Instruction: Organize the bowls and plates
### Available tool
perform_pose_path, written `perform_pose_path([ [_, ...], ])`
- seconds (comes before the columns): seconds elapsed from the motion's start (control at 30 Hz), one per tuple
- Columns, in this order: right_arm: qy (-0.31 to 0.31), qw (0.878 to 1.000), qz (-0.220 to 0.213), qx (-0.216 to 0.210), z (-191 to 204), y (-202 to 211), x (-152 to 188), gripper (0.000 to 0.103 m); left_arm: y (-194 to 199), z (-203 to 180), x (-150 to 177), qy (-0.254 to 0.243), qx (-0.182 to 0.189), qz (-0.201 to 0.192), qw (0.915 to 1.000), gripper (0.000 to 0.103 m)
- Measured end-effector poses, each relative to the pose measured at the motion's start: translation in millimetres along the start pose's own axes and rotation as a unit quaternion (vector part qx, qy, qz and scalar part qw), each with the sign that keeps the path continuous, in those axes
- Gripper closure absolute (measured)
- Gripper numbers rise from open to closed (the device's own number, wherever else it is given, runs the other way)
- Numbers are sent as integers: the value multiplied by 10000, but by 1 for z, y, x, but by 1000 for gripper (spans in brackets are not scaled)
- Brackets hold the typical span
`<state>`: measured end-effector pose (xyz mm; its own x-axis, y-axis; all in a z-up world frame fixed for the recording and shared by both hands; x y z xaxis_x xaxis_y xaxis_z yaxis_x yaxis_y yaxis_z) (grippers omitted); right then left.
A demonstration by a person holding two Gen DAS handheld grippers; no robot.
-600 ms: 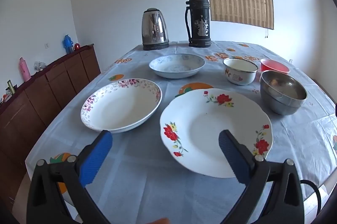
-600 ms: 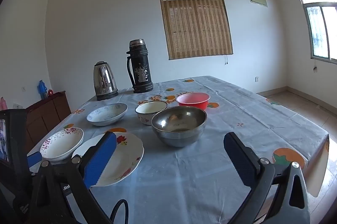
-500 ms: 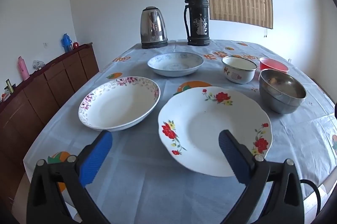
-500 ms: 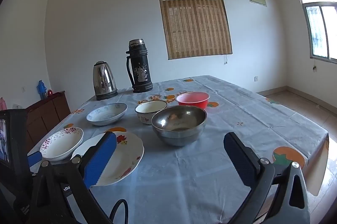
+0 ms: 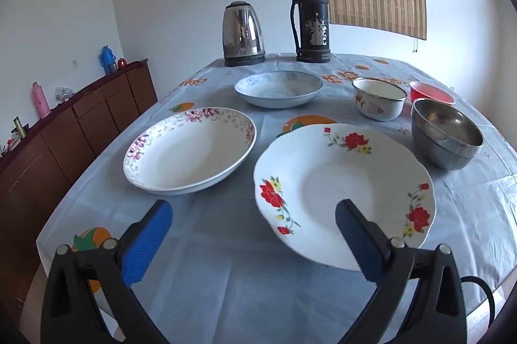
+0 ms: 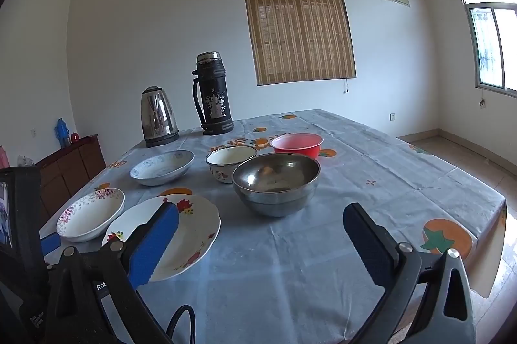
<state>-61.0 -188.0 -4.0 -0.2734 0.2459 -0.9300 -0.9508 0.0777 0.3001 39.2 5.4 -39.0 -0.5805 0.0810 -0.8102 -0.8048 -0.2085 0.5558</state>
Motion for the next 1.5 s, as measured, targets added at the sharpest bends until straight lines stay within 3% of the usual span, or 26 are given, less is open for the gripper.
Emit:
perform_pose_path([
  [1.5, -117, 9998, 117, -80, -4, -10, 3, 1, -11, -5, 1, -91, -47, 168, 9998, 0],
])
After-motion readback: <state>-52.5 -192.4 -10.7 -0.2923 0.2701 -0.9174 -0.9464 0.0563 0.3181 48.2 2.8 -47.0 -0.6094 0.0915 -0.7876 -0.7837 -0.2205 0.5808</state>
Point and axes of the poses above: each gripper's, at about its wrist camera, not at the fingertips, and y roughly against the way its jaws point, z to its left, x to its underside, the point moved 4 cm from there along -y, roughly the way its jaws point, and after that the axes turned 10 degrees about -x, right-handed, at the moved point
